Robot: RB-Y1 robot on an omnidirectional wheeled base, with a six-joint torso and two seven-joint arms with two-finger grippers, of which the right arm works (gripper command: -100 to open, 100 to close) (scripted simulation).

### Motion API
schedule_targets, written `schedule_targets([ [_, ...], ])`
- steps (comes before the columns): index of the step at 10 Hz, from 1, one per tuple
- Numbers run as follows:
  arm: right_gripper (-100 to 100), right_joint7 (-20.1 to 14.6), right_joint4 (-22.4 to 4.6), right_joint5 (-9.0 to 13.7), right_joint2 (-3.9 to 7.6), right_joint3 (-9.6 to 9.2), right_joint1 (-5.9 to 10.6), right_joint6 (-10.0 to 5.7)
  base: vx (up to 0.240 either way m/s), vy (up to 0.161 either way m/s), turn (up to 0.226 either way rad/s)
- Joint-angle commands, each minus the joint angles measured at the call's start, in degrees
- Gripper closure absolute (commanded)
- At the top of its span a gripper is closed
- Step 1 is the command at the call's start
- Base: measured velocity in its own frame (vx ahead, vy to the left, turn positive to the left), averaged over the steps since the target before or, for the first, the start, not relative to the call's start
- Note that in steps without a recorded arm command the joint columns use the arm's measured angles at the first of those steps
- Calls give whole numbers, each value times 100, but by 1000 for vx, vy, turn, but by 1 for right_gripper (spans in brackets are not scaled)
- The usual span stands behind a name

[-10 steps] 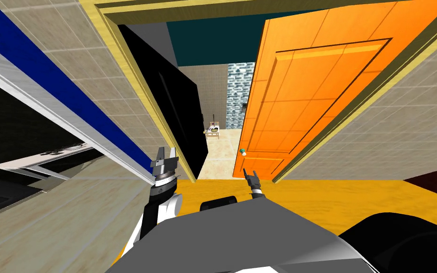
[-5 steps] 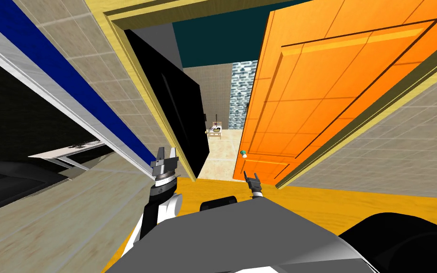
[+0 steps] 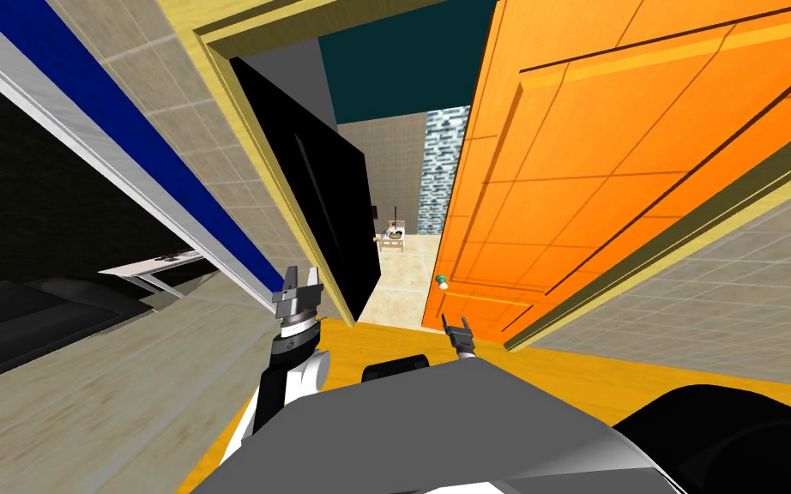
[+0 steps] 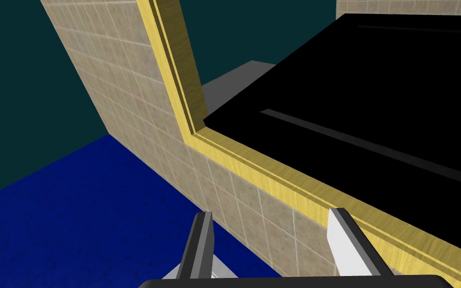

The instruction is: Push the door open

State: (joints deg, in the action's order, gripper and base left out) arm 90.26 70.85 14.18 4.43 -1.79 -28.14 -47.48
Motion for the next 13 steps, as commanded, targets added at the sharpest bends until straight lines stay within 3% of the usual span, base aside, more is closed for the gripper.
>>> schedule_targets([
  [1, -100, 163, -115, 18, -10, 4, 8, -46, 12, -96, 90],
  [3, -100, 391, -275, 44, -32, 10, 13, -106, 21, -99, 104],
  [5, -100, 331, -297, 38, -11, 47, 93, -73, 67, -43, 16],
  [13, -100, 263, -529, 31, 1, 219, 365, -21, 185, -60, 17],
])
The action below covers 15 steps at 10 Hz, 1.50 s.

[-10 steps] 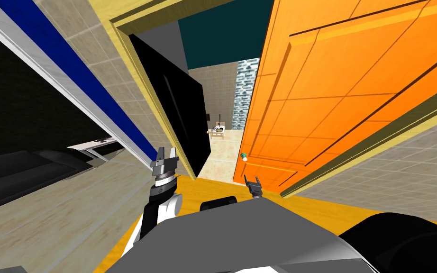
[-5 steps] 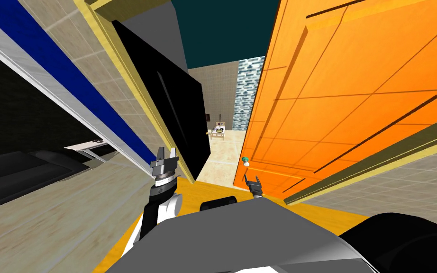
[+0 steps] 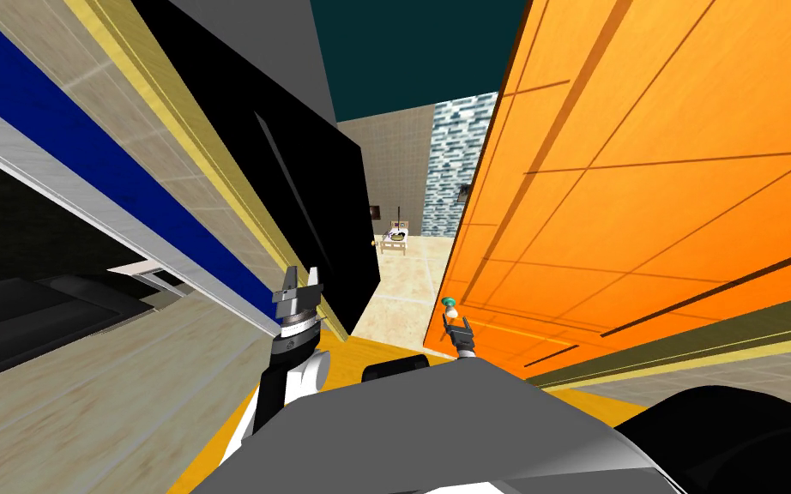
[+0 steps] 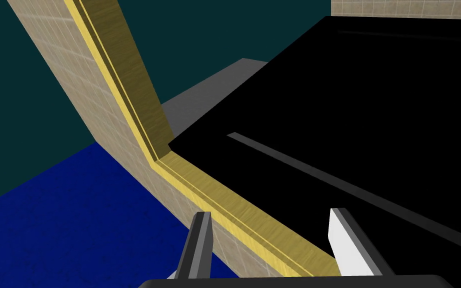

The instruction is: Push the door open

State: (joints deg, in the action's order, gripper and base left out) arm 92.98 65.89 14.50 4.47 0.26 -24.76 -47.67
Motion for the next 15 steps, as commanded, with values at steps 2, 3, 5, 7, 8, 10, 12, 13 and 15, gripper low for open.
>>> schedule_targets([
  [2, -100, -9, -22, -1, -4, 18, 26, 6, 121, -33, 9],
  [3, 100, -9, -22, -1, -4, 18, 26, 6, -8, 3, 6],
  [5, 100, -9, -22, -1, -4, 18, 26, 6, -23, 8, 1],
  [7, 100, -9, -22, -1, -4, 18, 26, 6, -11, 3, 0],
  [8, 100, -9, -22, -1, -4, 18, 26, 6, 0, 0, 0],
  [10, 100, -245, -70, 25, 1, 26, 54, 25, 12, 0, 1],
  [12, 100, -410, -92, 47, 7, 39, 77, 22, 11, 0, 0],
  [13, 100, -558, -113, 68, 11, 52, 100, 18, 16, -4, 1],
  [15, 100, -855, -154, 110, 21, 77, 144, 12, 25, -1, 2],
])
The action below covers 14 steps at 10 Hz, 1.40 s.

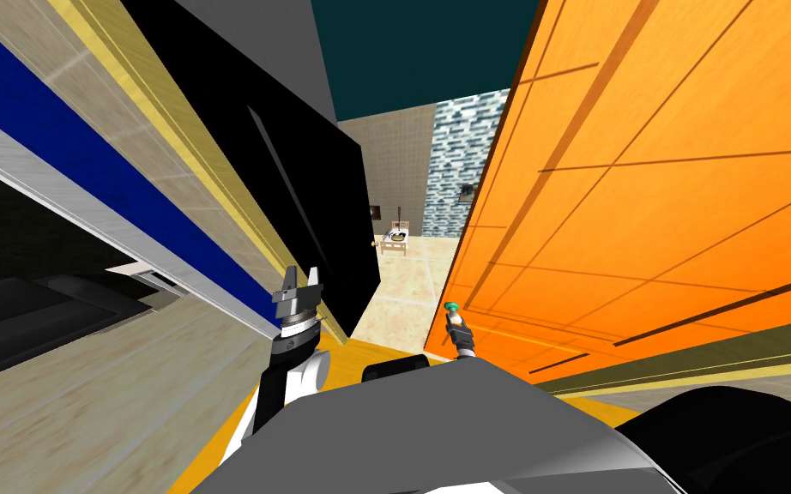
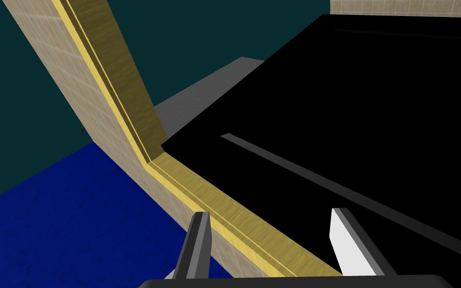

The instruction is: Push the door open

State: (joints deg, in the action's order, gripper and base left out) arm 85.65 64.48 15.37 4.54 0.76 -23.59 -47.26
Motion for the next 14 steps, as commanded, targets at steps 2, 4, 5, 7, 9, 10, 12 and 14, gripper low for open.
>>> schedule_targets([
  [2, 100, -428, -56, 66, 23, 53, 73, -35, 30, -3, 2],
  [4, 100, -625, -86, 96, 28, 71, 105, -40, 24, -3, 3],
  [5, 100, -822, -116, 127, 34, 90, 136, -44, 20, -1, 0],
  [7, 100, -1020, -145, 157, 39, 108, 168, -49, 22, -3, 1],
  [9, 100, -1359, -206, 219, 50, 146, 234, -58, 25, -4, 1],
  [10, 100, -1420, -206, 219, 50, 146, 234, -58, 25, -1, 7],
  [12, 100, -1780, -281, 295, 62, 192, 314, -70, 34, -2, 1],
  [14, 100, -2084, -318, 333, 67, 215, 354, -75, 28, -3, 0],
])
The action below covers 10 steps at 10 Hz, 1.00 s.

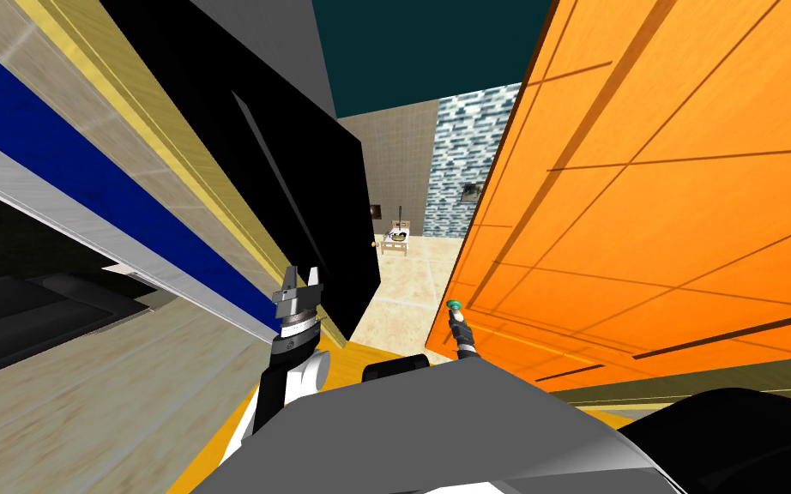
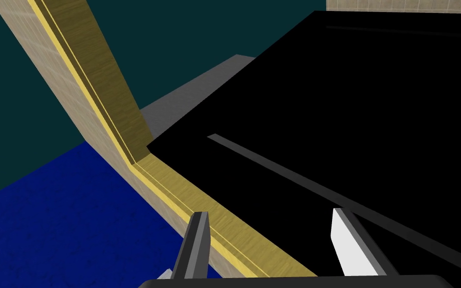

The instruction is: Push the door open

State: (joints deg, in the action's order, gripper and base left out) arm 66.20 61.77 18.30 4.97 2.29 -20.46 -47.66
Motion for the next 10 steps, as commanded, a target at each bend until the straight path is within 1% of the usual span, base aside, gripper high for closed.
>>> schedule_targets([
  [1, 100, -286, -84, 77, 30, 85, 80, -41, 33, -9, -1],
  [2, 100, -369, -84, 77, 30, 85, 80, -41, 28, -7, 2],
  [3, 100, -569, -123, 117, 35, 109, 122, -47, 30, -3, 6],
  [4, 100, -595, -123, 117, 35, 109, 122, -47, 21, 1, -4],
  [5, 100, -827, -166, 161, 41, 135, 168, -54, 29, -3, 3],
  [6, 100, -971, -210, 205, 46, 162, 215, -61, 41, -11, 0],
  [7, 100, -1062, -210, 205, 46, 162, 215, -61, 28, -6, -1],
  [8, 100, -1254, -253, 249, 51, 189, 261, -67, 31, -8, -6],
  [9, 100, -1295, -253, 249, 51, 189, 261, -67, 23, -9, 3],
  [10, 100, -1510, -296, 293, 57, 216, 308, -74, 24, -4, 9],
])
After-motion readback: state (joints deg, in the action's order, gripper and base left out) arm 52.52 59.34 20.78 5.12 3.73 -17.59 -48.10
